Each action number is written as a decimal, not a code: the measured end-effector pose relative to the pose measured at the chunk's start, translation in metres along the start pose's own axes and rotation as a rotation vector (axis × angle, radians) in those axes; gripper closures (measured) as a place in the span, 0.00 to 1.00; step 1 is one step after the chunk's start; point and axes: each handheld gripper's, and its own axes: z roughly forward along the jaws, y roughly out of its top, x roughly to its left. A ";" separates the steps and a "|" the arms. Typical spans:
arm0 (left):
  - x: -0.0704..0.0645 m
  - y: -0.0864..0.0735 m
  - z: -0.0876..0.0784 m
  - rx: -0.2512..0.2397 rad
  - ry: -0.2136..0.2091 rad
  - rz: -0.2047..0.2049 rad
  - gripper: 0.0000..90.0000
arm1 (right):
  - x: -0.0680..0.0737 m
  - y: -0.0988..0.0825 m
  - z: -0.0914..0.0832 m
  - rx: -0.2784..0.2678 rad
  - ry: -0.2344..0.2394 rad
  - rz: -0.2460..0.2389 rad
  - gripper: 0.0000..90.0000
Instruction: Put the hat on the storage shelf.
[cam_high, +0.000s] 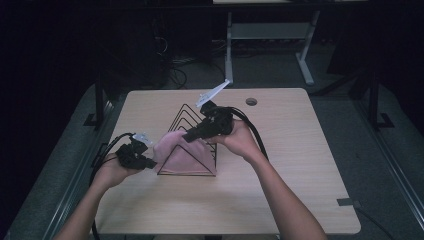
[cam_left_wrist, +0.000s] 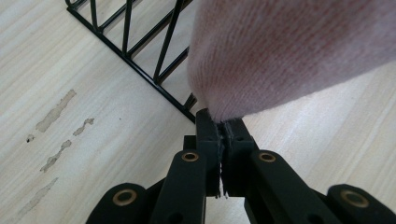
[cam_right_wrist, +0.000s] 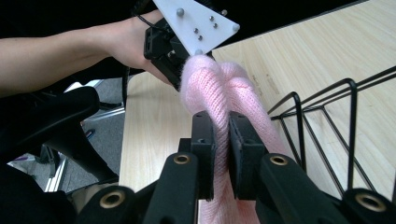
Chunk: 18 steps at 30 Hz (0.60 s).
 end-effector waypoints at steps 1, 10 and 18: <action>0.000 0.000 0.000 0.000 0.000 0.000 0.97 | 0.000 0.000 0.001 0.004 0.001 0.000 0.91; 0.005 -0.006 0.006 0.014 -0.029 -0.027 0.98 | -0.002 -0.004 0.007 0.036 0.003 -0.001 0.91; 0.004 -0.008 0.003 -0.005 -0.025 -0.017 0.94 | 0.000 -0.008 0.003 0.004 0.005 0.012 0.71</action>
